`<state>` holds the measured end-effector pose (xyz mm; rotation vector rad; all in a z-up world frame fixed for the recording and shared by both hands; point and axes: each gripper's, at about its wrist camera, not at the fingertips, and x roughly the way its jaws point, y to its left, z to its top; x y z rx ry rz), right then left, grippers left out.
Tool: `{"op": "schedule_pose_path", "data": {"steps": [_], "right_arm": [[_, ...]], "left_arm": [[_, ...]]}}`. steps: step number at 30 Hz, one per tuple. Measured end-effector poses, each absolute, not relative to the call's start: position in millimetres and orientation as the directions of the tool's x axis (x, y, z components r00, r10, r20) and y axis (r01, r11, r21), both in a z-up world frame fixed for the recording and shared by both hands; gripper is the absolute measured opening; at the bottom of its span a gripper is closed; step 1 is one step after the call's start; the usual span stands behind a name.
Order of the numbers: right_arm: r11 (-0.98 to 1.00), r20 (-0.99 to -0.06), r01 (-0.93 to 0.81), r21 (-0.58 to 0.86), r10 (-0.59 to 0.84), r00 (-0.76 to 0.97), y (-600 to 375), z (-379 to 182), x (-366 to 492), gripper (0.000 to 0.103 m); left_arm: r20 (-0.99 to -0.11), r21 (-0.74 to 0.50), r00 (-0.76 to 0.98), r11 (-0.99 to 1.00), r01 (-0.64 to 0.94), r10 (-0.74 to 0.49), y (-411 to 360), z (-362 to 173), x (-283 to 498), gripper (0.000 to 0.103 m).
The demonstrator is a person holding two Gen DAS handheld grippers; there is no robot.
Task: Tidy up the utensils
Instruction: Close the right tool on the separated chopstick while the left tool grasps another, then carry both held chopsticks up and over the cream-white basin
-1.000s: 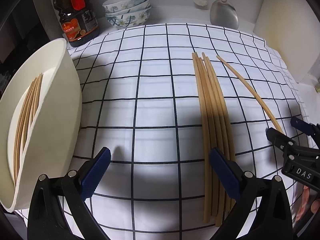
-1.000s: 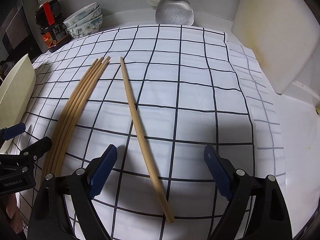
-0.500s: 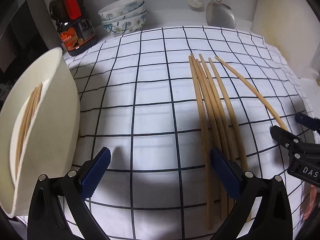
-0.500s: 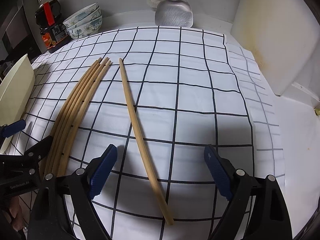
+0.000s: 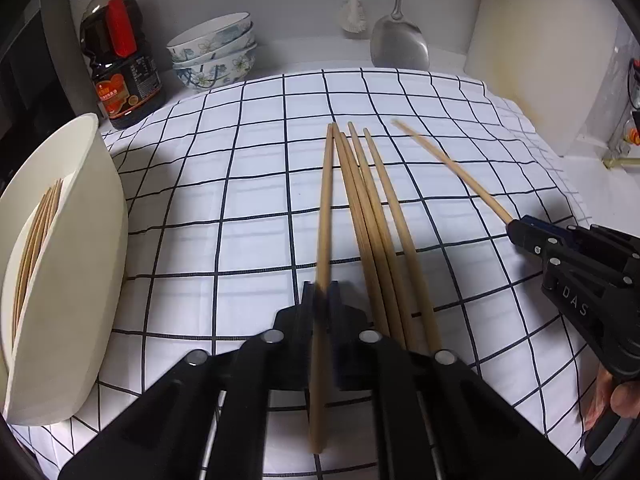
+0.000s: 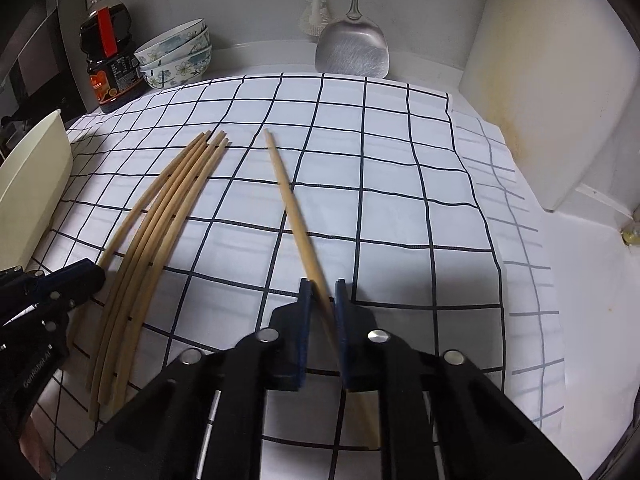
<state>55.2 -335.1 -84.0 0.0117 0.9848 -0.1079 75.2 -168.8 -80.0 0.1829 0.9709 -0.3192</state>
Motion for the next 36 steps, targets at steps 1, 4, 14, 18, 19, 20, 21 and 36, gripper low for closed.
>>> {"op": "schedule_pose_path", "data": {"steps": [1, 4, 14, 18, 19, 20, 21, 36], "right_arm": [[0.994, -0.83, 0.096, -0.046, -0.091, 0.55, -334, -84, 55, 0.007], [0.994, -0.83, 0.107, -0.011, -0.069, 0.553, -338, -84, 55, 0.007], [0.972, -0.766, 0.104, 0.21, 0.098, 0.635, -349, -54, 45, 0.007], [0.968, -0.719, 0.059, 0.245, 0.141, 0.681, -332, -30, 38, 0.007], [0.966, -0.705, 0.044, 0.255, 0.154, 0.693, -326, -23, 36, 0.007], [0.963, -0.694, 0.034, 0.266, 0.167, 0.7, -321, -18, 35, 0.007], [0.958, -0.682, 0.021, 0.285, 0.188, 0.707, -315, -12, 34, 0.007], [0.914, -0.633, -0.264, 0.308, 0.404, 0.661, -121, 29, 89, 0.007]], "left_arm": [[-0.829, 0.01, 0.528, 0.939, 0.343, -0.185, -168, -80, 75, 0.007], [-0.824, -0.002, 0.531, 0.939, 0.343, -0.196, -166, -80, 74, 0.007], [-0.792, -0.129, 0.524, 0.925, 0.358, -0.313, -143, -51, 68, 0.007], [-0.751, -0.164, 0.558, 0.919, 0.36, -0.353, -121, -22, 62, 0.007], [-0.74, -0.169, 0.569, 0.918, 0.359, -0.359, -113, -13, 61, 0.007], [-0.731, -0.168, 0.581, 0.919, 0.356, -0.358, -106, -6, 61, 0.007], [-0.721, -0.165, 0.595, 0.922, 0.35, -0.355, -97, 1, 60, 0.007], [-0.693, -0.157, 0.696, 0.982, 0.108, -0.188, 70, 30, 81, 0.007]]}}
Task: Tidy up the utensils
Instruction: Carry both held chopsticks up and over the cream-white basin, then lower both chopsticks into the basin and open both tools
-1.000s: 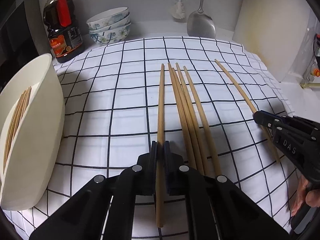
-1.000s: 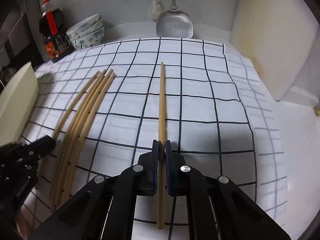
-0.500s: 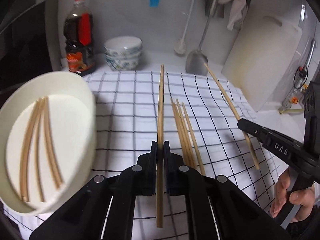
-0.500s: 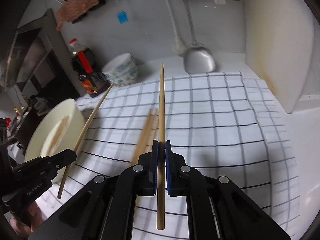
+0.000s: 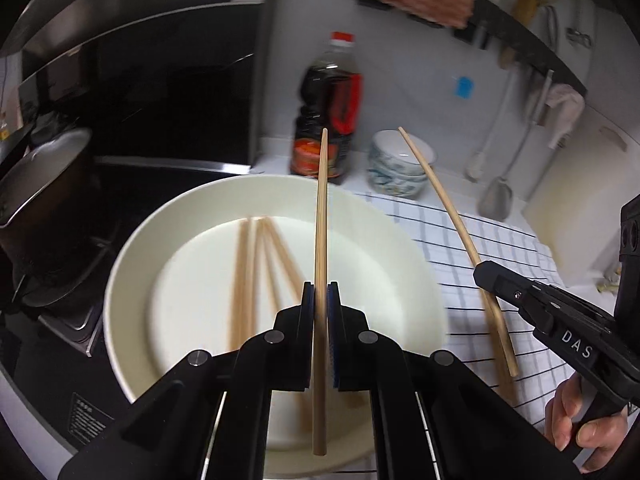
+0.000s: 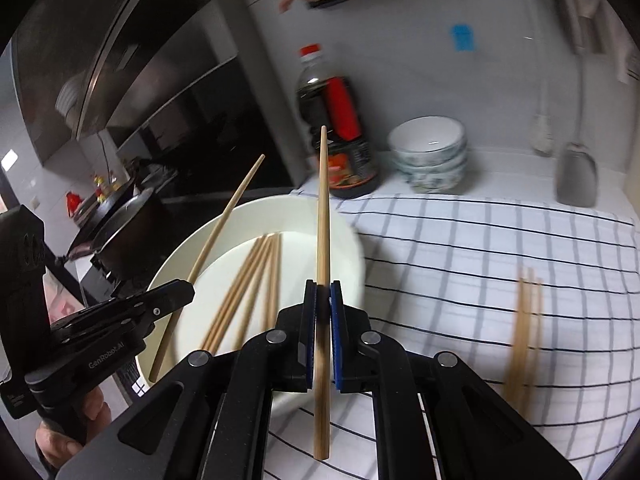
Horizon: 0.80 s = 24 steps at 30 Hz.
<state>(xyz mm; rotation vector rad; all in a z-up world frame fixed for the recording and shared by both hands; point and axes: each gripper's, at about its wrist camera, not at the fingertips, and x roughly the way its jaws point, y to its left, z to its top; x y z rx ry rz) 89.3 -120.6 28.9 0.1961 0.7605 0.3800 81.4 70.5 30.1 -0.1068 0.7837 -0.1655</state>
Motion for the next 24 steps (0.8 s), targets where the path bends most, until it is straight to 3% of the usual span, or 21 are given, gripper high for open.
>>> {"op": "schedule_pose_path", "data": {"steps": [15, 16, 17, 18, 19, 20, 24], "right_arm": [[0.922, -0.773, -0.283, 0.265, 0.379, 0.509, -34, -18, 133, 0.007], [0.924, -0.779, -0.282, 0.26, 0.373, 0.504, -34, -19, 134, 0.01], [0.922, -0.779, -0.286, 0.259, 0.375, 0.503, -34, -20, 133, 0.016], [0.924, -0.776, -0.286, 0.253, 0.371, 0.511, -36, -19, 132, 0.03], [0.93, -0.766, -0.279, 0.239, 0.357, 0.534, -40, -17, 129, 0.032], [0.934, -0.76, -0.274, 0.229, 0.348, 0.55, -43, -15, 127, 0.032], [0.945, -0.739, -0.23, 0.234, 0.326, 0.589, -67, -7, 118, 0.032]], "left_arm": [[-0.785, -0.2, 0.59, 0.979, 0.043, -0.187, 116, -24, 121, 0.007], [-0.789, -0.192, 0.588, 0.981, 0.039, -0.178, 116, -25, 122, 0.008], [-0.79, -0.189, 0.588, 0.981, 0.034, -0.173, 117, -26, 121, 0.011], [-0.789, -0.19, 0.59, 0.981, 0.027, -0.169, 118, -26, 120, 0.015], [-0.784, -0.193, 0.598, 0.981, 0.021, -0.167, 121, -25, 117, 0.028], [-0.777, -0.197, 0.608, 0.98, 0.014, -0.165, 125, -23, 115, 0.05], [-0.738, -0.177, 0.665, 0.984, -0.023, -0.117, 133, -11, 98, 0.065]]}}
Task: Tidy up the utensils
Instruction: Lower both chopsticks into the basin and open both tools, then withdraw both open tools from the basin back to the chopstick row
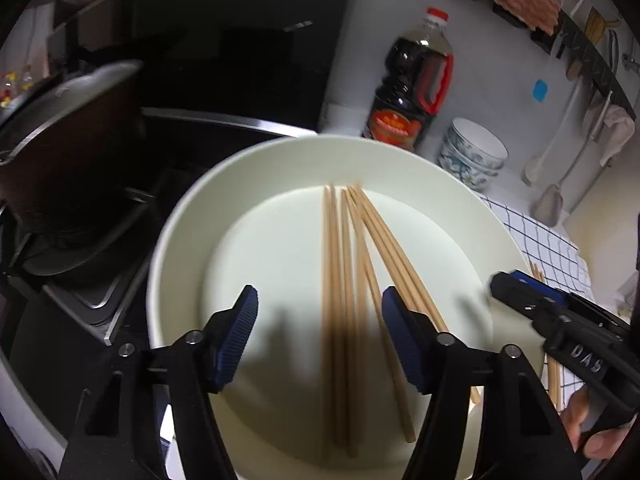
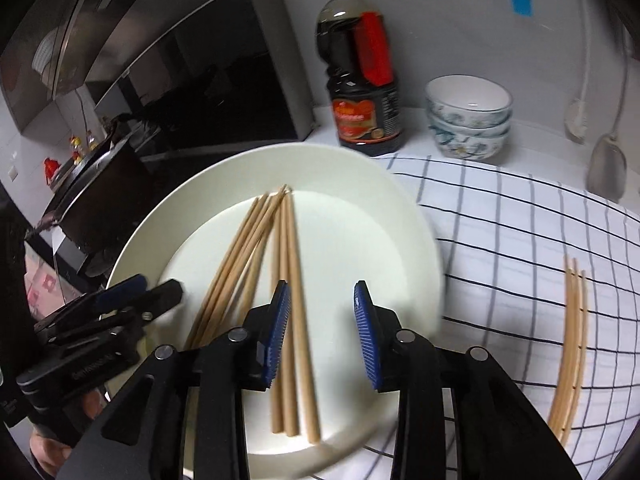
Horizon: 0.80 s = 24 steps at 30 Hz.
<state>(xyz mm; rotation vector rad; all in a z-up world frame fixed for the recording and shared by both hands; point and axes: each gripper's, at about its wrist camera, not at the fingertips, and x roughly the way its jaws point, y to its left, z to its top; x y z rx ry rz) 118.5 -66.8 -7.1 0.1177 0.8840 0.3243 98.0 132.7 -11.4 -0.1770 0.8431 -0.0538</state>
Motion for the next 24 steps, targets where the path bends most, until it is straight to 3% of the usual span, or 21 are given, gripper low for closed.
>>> {"op": "schedule_pose_path", "data": {"steps": [3, 8, 15, 24], "right_arm": [[0.945, -0.725, -0.212, 0.248, 0.326, 0.606, -85, -2, 108, 0.032], [0.945, -0.688, -0.209, 0.251, 0.326, 0.648, -111, 9, 78, 0.041], [0.953, -0.651, -0.153, 0.26, 0.29, 0.702, -158, 14, 52, 0.05], [0.968, -0.666, -0.066, 0.244, 0.217, 0.713, -200, 3, 40, 0.054]], "left_arm": [[-0.724, -0.196, 0.678, 0.981, -0.018, -0.132, 132, -5, 85, 0.069], [-0.698, -0.186, 0.699, 0.982, 0.029, -0.153, 112, 3, 62, 0.077], [-0.696, -0.166, 0.683, 0.975, 0.148, -0.222, 67, 10, 41, 0.078], [-0.689, -0.166, 0.668, 0.959, 0.23, -0.28, 23, 6, 21, 0.083]]}}
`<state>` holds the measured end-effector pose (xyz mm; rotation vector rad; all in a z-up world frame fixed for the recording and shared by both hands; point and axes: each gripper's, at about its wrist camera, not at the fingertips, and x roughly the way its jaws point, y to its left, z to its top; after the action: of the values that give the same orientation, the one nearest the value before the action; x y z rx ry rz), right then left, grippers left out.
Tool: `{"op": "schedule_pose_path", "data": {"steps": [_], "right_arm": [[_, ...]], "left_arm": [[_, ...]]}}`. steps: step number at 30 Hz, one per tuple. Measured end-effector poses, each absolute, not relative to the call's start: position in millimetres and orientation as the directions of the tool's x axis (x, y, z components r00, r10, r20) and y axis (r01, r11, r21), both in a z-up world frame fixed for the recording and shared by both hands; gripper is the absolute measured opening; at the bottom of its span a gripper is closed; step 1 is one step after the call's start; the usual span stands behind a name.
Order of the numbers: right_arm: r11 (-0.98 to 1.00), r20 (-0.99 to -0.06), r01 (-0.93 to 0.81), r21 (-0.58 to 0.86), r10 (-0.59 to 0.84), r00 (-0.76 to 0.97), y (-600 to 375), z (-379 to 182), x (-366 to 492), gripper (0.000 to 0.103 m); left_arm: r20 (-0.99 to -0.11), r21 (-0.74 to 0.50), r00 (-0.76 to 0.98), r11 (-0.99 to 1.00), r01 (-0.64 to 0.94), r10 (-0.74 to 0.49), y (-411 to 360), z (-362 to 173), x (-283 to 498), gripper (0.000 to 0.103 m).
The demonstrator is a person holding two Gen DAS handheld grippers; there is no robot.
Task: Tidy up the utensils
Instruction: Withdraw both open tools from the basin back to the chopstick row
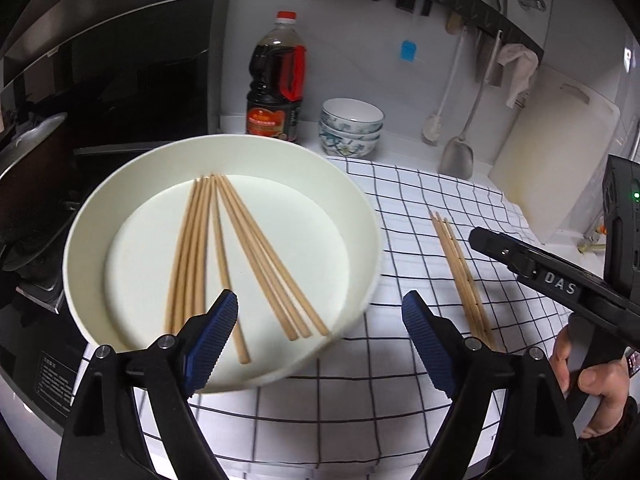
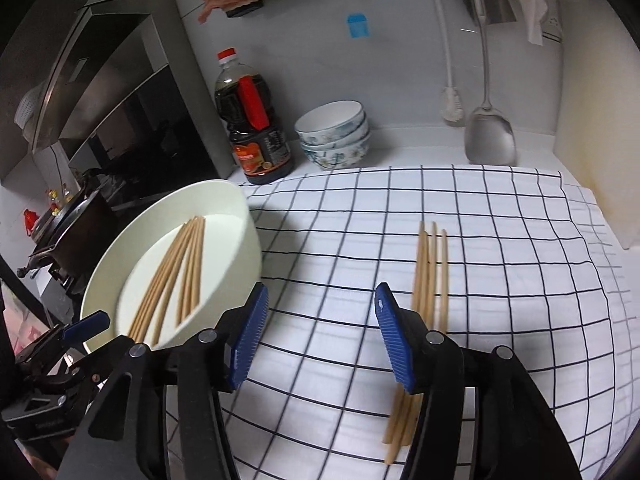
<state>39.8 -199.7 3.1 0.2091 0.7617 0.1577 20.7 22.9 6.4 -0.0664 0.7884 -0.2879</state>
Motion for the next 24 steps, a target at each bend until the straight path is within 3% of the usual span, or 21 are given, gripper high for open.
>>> {"op": "schedule_pose_path", "data": {"steps": [5, 11, 24], "right_arm": [[0.971, -0.677, -0.054, 0.232, 0.201, 0.708, -207, -5, 35, 0.06], [0.975, -0.704, -0.045, 0.22, 0.191, 0.684, -215, -12, 41, 0.061], [0.994, -0.793, -0.021, 0.104, 0.096, 0.601, -222, -37, 55, 0.064]], "left_arm": [[-0.697, -0.152, 0.659, 0.957, 0.248, -0.282, 9, 0, 10, 0.088], [-0.69, -0.124, 0.678, 0.965, 0.23, -0.251, 3, -5, -6, 0.093], [-0.674, -0.128, 0.691, 0.963, 0.238, -0.261, 1, 1, -24, 0.094]]}}
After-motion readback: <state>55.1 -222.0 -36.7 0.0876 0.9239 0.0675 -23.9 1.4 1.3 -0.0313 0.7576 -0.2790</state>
